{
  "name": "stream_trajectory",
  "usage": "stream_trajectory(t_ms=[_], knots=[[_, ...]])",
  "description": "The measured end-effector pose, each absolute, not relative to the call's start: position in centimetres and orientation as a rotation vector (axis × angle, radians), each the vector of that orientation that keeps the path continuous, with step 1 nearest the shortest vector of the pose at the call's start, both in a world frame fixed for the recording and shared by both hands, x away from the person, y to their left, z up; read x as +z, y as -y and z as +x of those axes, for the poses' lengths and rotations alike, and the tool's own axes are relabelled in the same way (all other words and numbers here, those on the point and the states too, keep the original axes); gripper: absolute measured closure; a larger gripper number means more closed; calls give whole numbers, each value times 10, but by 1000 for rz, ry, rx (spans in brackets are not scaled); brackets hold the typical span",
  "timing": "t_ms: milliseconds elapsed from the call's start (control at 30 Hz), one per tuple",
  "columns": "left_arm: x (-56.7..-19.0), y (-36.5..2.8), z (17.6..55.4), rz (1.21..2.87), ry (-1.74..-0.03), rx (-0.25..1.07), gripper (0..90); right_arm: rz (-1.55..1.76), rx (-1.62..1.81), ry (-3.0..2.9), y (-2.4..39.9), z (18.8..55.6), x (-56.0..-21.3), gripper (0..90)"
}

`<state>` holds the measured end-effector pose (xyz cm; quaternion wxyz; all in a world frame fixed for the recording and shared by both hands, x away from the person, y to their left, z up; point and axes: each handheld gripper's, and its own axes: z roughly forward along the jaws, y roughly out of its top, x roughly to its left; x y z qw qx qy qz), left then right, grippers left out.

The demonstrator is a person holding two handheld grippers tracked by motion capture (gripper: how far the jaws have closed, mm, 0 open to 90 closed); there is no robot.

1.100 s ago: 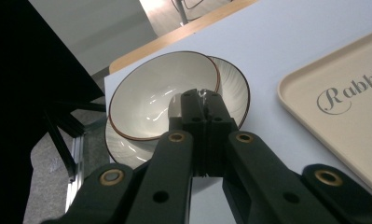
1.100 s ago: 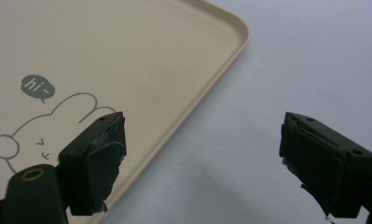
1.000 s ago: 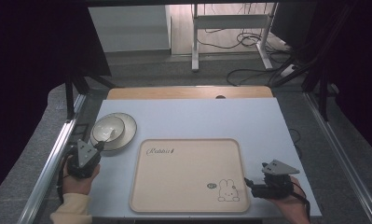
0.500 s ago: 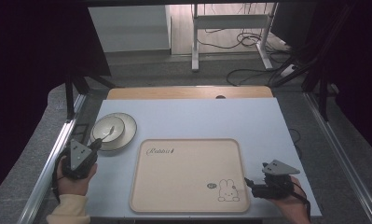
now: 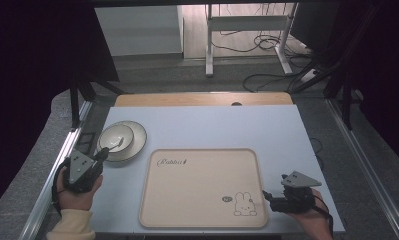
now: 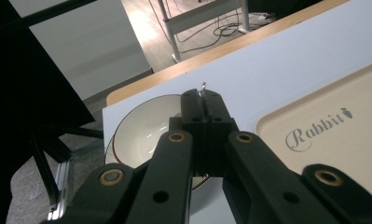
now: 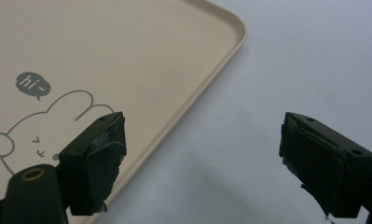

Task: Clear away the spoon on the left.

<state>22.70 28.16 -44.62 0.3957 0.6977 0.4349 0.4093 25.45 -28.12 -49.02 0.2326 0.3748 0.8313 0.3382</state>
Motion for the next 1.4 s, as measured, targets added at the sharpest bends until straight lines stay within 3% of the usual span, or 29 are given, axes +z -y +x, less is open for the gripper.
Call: stream_trajectory(t_ms=[1400], knots=[[-426,-260,215,1792,-976,1044,900,1031,937,-2280,282,255,-490,149]])
